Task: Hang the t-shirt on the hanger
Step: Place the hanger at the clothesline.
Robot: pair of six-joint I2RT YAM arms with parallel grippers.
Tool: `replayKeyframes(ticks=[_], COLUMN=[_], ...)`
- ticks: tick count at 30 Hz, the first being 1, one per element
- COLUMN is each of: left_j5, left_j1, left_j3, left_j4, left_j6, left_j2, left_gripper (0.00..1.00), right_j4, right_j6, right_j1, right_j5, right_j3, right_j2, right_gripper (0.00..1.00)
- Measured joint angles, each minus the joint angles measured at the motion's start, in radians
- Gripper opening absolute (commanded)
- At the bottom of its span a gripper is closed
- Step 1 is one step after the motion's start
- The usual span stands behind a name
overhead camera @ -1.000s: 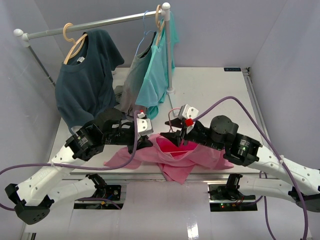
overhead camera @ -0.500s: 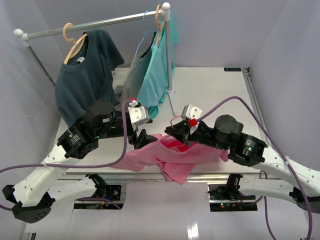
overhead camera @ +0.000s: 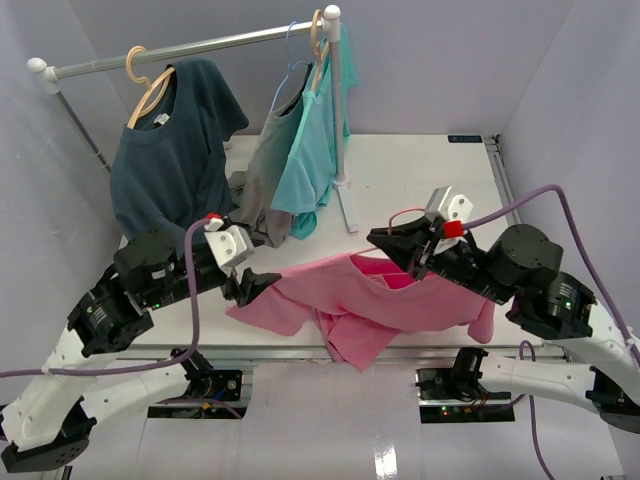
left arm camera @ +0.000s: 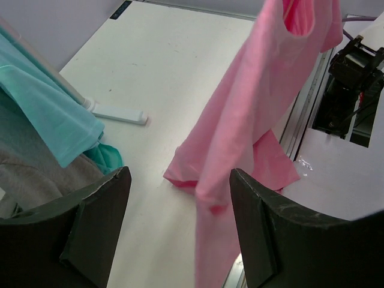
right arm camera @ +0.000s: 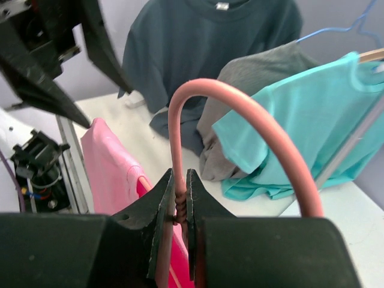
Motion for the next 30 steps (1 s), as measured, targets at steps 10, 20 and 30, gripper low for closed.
replayKeyframes(ticks=[10, 20, 30], left_j5=[-0.015, -0.187, -0.137], left_j1=[0.000, 0.000, -0.002], left_j3=[-0.101, -0.132, -0.162], left_j4=[0.003, 0.022, 0.052], left_j6=[0.008, 0.014, 0.033], left_j2=[-0.008, -0.014, -0.070], left_gripper=[0.74, 0.76, 0.00], right_j4=[-0.046, -0.105, -0.109], right_j6=[-0.002, -0.002, -0.003], right_j1=[0.000, 0.000, 0.000], right_j5=[0.025, 0.025, 0.041], right_j3=[0.052, 0.098, 0.103], right_j2=[-0.001, 0.004, -0.016], right_gripper=[0.08, 0.08, 0.08])
